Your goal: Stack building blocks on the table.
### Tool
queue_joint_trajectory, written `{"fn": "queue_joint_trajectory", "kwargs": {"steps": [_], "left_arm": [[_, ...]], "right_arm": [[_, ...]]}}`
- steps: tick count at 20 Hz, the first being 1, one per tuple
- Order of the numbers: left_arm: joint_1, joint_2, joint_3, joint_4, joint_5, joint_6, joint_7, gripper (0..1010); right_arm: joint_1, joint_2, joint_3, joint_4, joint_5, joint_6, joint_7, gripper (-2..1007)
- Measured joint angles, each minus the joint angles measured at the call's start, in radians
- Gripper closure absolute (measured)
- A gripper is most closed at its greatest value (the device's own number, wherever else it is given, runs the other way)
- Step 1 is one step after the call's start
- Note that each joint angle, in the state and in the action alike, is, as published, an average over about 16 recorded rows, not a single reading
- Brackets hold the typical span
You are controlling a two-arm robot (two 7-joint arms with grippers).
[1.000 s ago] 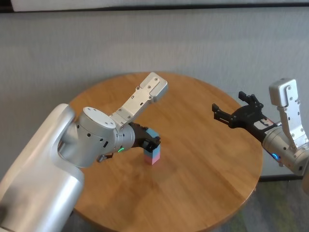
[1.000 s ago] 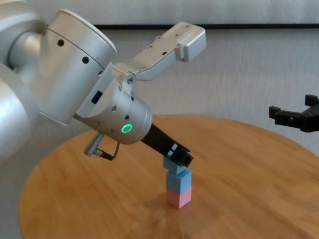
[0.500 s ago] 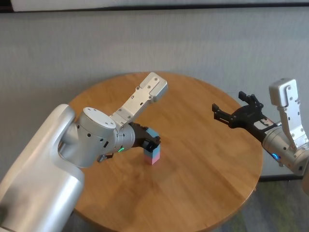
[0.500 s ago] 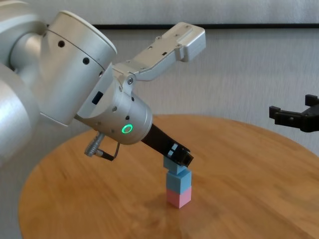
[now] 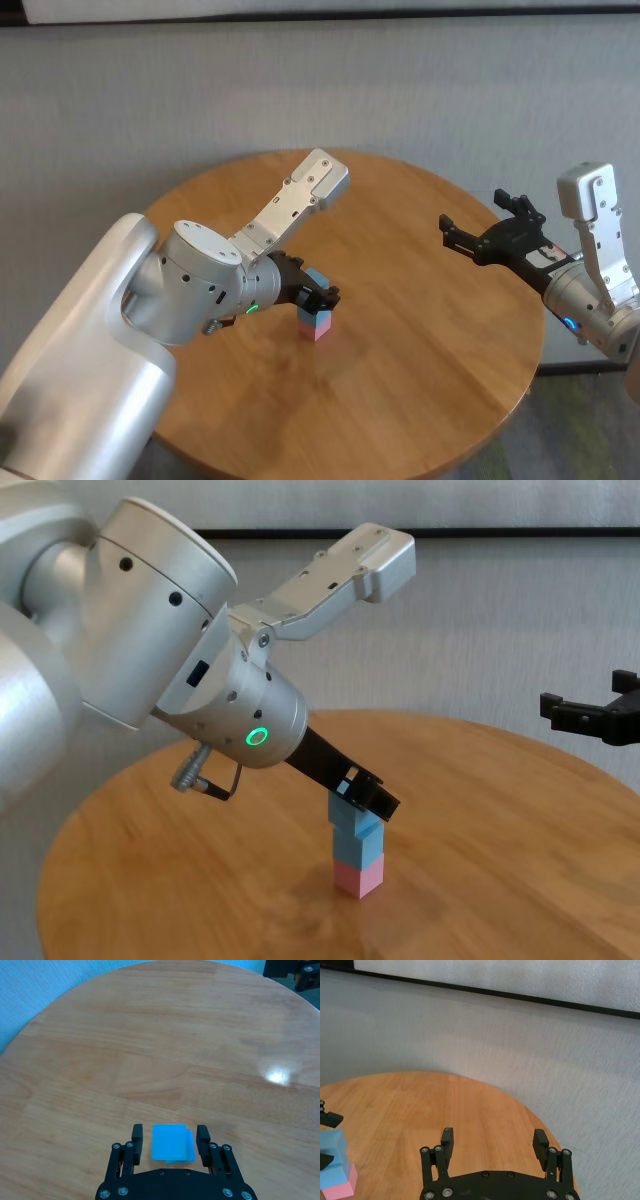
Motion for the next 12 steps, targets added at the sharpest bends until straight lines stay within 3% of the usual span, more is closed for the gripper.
{"fn": "queue_joint_trajectory", "kwargs": {"steps": [6,12], "left_arm": [[-0.004,0.005,-0.009,-0.025,-0.003,-0.009,0.001,155],[-0.023,0.034,-0.021,-0.033,-0.007,-0.043,-0.006,41]], "right_arm": [[0.000,0.000,0.000,0.000,0.000,0.000,0.000,5],[0.000,0.000,0.000,0.000,0.000,0.000,0.000,5]]}}
